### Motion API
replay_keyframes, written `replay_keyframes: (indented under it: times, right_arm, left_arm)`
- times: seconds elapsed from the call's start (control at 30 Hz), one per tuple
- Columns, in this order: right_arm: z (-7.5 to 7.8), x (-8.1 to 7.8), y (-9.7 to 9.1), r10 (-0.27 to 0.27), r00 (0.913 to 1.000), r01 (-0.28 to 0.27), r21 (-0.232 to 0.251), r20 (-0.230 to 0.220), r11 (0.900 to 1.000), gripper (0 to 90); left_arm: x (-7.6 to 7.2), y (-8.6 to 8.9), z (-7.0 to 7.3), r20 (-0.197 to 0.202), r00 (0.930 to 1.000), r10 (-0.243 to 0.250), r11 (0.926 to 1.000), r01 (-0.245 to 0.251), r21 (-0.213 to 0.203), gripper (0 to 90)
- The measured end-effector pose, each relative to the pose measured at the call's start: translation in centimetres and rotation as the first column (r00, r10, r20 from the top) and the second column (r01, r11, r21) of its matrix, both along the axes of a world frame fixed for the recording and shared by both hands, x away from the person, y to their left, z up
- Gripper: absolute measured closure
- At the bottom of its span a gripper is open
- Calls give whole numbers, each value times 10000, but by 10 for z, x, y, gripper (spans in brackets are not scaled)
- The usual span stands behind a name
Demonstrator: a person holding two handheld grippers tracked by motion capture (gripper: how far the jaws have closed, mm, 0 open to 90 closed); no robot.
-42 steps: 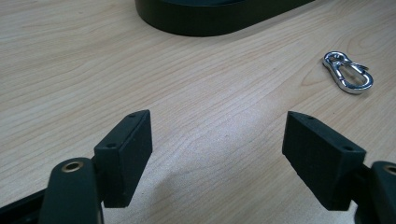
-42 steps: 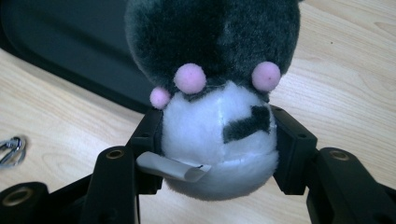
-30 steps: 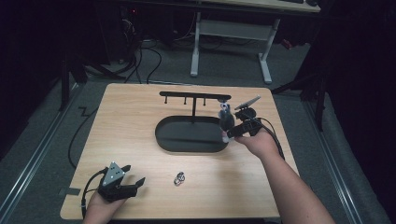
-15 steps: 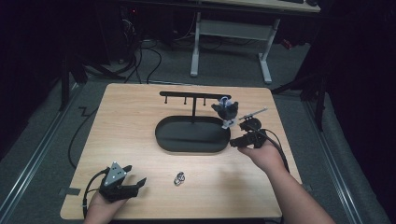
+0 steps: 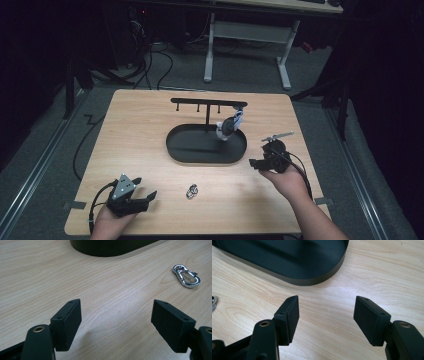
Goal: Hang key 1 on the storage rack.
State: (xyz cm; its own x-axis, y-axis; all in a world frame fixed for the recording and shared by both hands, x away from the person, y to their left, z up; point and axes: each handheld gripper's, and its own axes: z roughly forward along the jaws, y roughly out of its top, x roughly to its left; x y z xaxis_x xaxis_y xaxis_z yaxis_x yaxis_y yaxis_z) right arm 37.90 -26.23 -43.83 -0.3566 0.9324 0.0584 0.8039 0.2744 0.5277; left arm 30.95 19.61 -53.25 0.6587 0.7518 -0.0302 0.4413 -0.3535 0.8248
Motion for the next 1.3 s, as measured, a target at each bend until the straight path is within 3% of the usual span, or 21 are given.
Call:
replay_keyframes:
  times: [0.27,0.43,0.5,0.7,0.83,0.87,0.93,0.97,1.07,1.13,1.3]
  right_arm:
    - [-18,-22,-6,11,9965,-33,271,832,9996,386]
    - [-32,-40,-11,-75,9895,-10,587,1446,9983,390]
    - [-45,-51,-13,-134,9836,5,716,1799,9974,389]
    - [-72,-70,-16,-346,9781,107,1163,2054,9932,392]
    - [-77,-79,-15,-391,9697,100,1209,2412,9926,390]
    - [-78,-86,-15,-397,9611,81,1155,2735,9933,391]
    - [-76,-91,-16,-214,9523,-121,1078,3043,9941,392]
    - [-76,-91,-16,-214,9523,-121,1078,3043,9941,392]
    - [-74,-99,-21,-199,9394,-153,998,3423,9949,400]
    - [-74,-99,-25,-439,9386,-8,1295,3422,9916,402]
    - [-75,-97,-28,-568,9363,61,1457,3466,9893,403]
  left_arm:
    - [0,0,0,-12,10000,17,10000,-17,-3,250]
    - [0,1,0,-8,10000,46,10000,-46,-33,250]
    - [0,1,0,-7,10000,64,10000,-64,-38,250]
    - [0,2,1,5,9998,182,9998,-182,-35,252]
    - [1,5,1,4,9995,305,9995,-305,-87,253]
    - [1,7,1,-8,9992,390,9991,-390,-149,254]
    - [1,8,2,-27,9990,455,9987,-456,-216,254]
    - [1,8,2,-27,9990,455,9987,-456,-216,256]
    - [-1,5,5,-98,9988,489,9983,-492,-305,263]
    - [-2,3,6,-153,9987,496,9981,-501,-357,273]
    - [-5,-4,9,-161,9988,452,9974,-460,-562,327]
